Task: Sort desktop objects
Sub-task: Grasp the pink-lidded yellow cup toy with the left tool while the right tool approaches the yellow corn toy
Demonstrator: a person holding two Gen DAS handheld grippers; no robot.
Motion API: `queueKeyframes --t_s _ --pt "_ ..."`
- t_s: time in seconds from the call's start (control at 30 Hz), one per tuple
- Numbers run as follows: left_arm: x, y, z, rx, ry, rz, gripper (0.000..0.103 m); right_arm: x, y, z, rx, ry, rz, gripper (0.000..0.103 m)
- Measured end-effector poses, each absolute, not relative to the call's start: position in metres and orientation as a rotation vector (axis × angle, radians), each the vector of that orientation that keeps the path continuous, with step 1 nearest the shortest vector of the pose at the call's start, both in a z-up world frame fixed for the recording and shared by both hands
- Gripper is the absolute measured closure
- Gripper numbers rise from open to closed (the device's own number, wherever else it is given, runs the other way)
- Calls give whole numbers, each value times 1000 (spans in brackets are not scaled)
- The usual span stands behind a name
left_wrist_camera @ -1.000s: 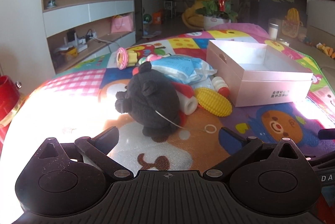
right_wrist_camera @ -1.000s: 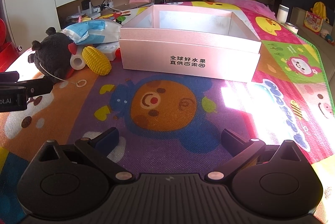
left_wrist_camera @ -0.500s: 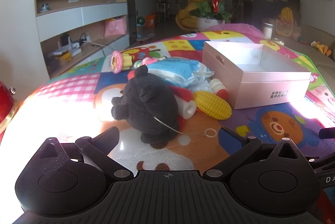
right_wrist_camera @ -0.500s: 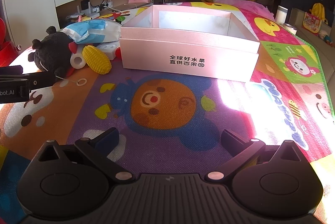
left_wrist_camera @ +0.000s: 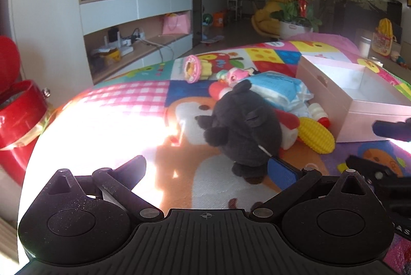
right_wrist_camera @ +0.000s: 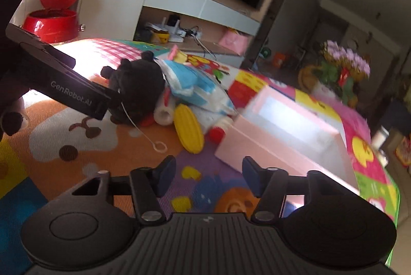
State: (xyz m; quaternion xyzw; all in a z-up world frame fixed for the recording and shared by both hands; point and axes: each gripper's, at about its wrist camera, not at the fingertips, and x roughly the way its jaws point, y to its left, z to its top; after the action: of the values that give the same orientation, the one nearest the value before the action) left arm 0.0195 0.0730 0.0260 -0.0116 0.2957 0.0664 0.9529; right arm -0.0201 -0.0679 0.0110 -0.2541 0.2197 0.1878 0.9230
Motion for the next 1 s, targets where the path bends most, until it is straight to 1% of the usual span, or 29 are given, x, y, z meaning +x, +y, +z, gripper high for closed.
queueKeyframes --t_s 0.03,0.2,0.3,0.4,0.53,0.67,0.7,0.73,0.77,0.83,0.9,0.93,0.97,1.0 --pt "18 77 25 -24 604 144 0 -13 -55 10 -558 435 394 56" --pt "18 97 26 -41 616 176 0 28 -16 -4 -624 431 368 58" --pt "26 109 37 -87 592 154 0 48 -13 -9 -596 501 382 73" --pt "45 120 52 -119 559 141 0 38 -26 -1 -533 504 418 73" --pt "94 128 74 -132 532 134 0 12 -66 21 -410 529 482 73" --pt "163 113 72 -49 615 86 0 0 -114 22 -308 573 453 73" --pt "179 110 70 -36 631 89 3 -3 -125 22 -294 574 437 73" --pt "194 108 68 -23 643 90 7 -5 -134 22 -277 567 417 73" --pt "209 104 65 -7 658 90 15 -6 -144 21 -255 554 390 71" --pt "241 96 58 40 704 78 6 -9 -158 19 -219 534 344 58" --pt "271 90 47 100 747 121 6 -11 -167 13 -188 522 316 51" --pt "282 88 40 124 770 156 6 -12 -170 10 -177 524 307 50" --pt "292 87 34 141 794 175 9 -13 -171 8 -160 528 300 50" --pt "301 87 27 159 821 189 25 -14 -175 7 -133 529 293 49"
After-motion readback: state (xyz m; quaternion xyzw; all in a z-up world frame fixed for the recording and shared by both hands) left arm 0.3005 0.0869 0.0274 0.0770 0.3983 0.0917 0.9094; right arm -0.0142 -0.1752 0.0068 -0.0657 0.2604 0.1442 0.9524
